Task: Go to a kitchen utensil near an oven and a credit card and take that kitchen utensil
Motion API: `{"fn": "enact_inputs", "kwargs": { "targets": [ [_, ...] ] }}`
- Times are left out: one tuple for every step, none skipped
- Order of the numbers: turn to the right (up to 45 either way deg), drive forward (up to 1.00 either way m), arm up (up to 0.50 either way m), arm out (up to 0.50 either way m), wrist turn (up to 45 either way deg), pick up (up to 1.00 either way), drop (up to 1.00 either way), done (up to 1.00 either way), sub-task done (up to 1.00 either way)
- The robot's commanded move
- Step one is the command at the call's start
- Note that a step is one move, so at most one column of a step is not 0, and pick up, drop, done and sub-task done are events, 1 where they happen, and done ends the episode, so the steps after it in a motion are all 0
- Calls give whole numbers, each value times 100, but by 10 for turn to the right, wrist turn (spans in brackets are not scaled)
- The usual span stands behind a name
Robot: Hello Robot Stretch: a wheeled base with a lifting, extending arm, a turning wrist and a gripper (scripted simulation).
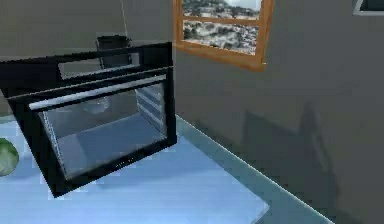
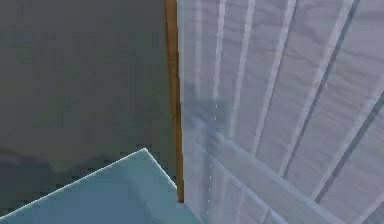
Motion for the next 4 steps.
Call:
{"fn": "enact_inputs", "kwargs": {
  "targets": [
    [450,0,0,0,0,0,0,0,0],
    [180,0,0,0,0,0,0,0,0],
    [0,75,0,0,0,0,0,0,0],
    [-450,0,0,0,0,0,0,0,0]
  ]
}}
